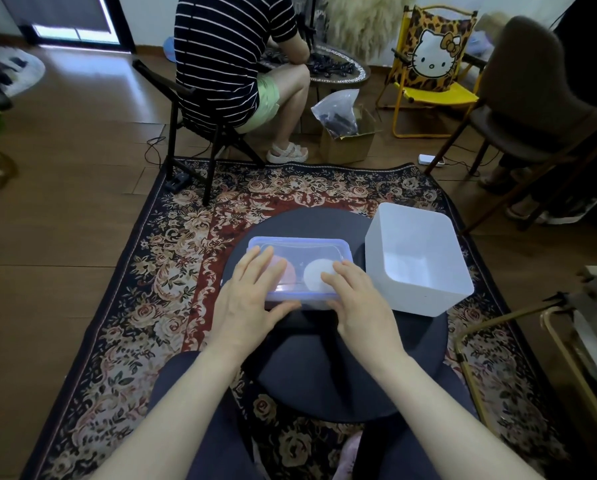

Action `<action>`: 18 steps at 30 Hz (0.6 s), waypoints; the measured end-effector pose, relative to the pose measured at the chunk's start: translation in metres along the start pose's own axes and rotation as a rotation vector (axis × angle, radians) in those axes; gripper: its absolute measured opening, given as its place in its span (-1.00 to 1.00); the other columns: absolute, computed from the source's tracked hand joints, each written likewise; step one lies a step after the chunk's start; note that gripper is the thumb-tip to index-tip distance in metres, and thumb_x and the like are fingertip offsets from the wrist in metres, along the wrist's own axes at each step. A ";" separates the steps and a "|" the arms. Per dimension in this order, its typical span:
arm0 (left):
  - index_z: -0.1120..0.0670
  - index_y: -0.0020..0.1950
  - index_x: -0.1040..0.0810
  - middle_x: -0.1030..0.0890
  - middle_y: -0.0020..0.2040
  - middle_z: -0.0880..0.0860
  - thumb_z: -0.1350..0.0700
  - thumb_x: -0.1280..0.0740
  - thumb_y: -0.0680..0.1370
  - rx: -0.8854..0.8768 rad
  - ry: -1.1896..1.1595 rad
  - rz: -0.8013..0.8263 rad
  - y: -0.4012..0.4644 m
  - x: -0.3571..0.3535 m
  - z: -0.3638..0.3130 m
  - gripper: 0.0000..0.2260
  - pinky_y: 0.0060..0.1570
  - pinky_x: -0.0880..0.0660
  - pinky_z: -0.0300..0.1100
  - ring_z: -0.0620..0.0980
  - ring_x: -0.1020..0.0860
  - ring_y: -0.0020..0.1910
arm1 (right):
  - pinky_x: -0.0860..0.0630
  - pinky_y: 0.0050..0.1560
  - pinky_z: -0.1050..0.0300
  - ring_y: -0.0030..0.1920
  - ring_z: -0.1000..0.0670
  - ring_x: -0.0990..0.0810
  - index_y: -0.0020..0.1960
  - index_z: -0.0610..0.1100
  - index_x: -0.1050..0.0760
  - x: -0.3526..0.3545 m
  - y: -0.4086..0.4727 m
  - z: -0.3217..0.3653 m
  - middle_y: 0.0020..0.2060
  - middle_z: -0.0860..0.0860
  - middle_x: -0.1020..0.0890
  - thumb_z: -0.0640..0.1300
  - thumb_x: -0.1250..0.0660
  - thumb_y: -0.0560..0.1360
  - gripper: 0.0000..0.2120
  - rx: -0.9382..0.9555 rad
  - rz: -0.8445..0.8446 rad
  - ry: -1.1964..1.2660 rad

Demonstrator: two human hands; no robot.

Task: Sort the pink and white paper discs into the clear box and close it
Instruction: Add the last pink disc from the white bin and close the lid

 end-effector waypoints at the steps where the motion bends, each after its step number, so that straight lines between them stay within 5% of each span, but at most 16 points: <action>1: 0.11 0.27 -0.52 -0.46 0.39 0.09 -0.10 -0.53 0.35 0.013 0.002 0.015 0.003 -0.002 0.002 -0.43 0.14 -0.54 0.08 0.10 -0.34 0.43 | -0.61 -0.10 0.01 0.22 -0.17 -0.53 0.07 -0.17 -0.51 0.000 0.004 -0.001 0.12 -0.08 -0.55 -0.52 -0.42 0.22 -0.51 -0.001 0.011 -0.006; 8: 0.11 0.23 -0.56 -0.49 0.36 0.11 -0.11 -0.53 0.32 0.036 0.018 0.066 0.024 -0.005 0.001 -0.44 0.06 -0.57 0.05 0.13 -0.39 0.39 | -0.57 -0.21 0.00 0.20 -0.12 -0.49 0.06 -0.15 -0.48 -0.006 0.025 -0.011 0.10 -0.03 -0.52 -0.51 -0.35 0.25 -0.54 -0.038 0.089 -0.053; 18: 0.02 0.21 -0.50 -0.51 0.32 0.08 -0.11 -0.58 0.26 0.003 0.172 0.202 0.038 0.004 -0.003 -0.40 0.05 -0.54 0.07 0.12 -0.43 0.36 | -0.50 -0.01 0.04 0.26 -0.03 -0.40 0.26 -0.08 -0.45 0.006 0.042 -0.015 0.21 0.05 -0.48 -0.22 -0.27 0.50 -0.67 -0.065 0.283 -0.073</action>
Point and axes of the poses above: each hand's wrist, its own y-axis towards the middle knuckle, its own x-axis out of the back of the hand, z = x × y, the point moved 7 cm from there along y, towards the middle knuckle
